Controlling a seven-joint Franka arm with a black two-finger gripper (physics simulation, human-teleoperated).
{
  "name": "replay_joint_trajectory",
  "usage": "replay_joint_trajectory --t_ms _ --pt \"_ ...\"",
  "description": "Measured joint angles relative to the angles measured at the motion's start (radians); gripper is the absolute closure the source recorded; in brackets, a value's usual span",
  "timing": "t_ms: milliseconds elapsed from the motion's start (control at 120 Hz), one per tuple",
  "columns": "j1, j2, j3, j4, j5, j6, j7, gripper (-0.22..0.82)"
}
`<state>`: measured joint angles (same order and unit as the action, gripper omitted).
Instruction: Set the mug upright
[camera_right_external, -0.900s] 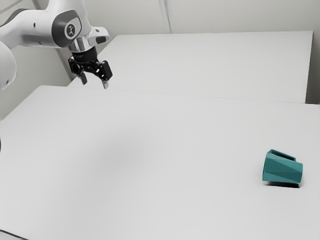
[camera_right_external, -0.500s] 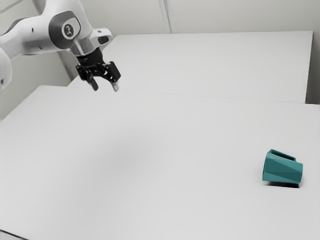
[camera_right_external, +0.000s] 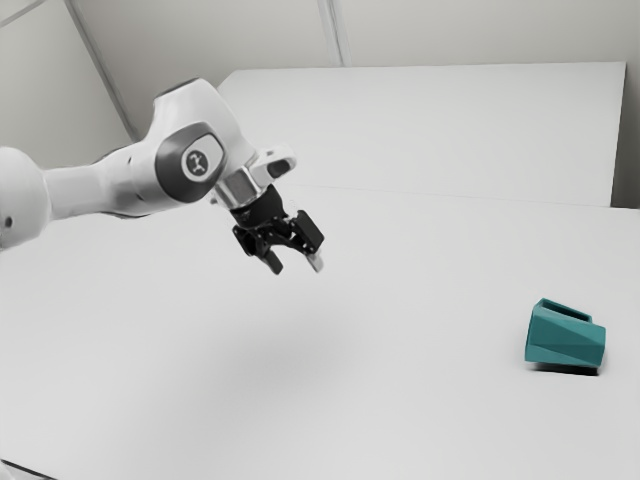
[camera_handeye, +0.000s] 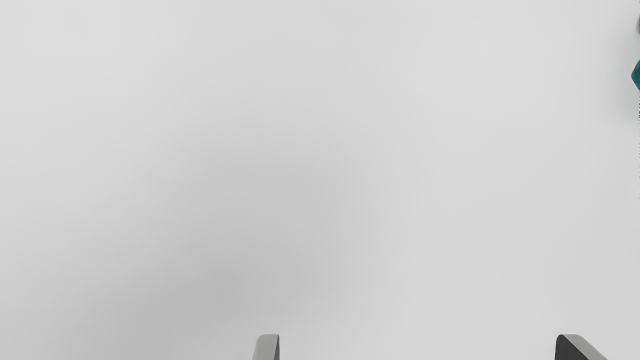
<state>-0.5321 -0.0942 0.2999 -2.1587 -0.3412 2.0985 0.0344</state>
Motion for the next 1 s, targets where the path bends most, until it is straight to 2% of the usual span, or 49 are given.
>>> replay_joint_trajectory --t_ms 242,533,775,1000 --pt "-0.054 0.057 0.002 -0.038 -0.126 0.166 -0.07 0.0" --pt "-0.219 0.169 0.004 -0.06 -0.528 0.337 -0.072 0.0" --pt "-0.287 0.252 0.004 -0.044 -0.835 0.403 0.018 0.0" --pt "-0.345 0.293 0.004 0.001 -0.921 0.425 0.12 0.0"
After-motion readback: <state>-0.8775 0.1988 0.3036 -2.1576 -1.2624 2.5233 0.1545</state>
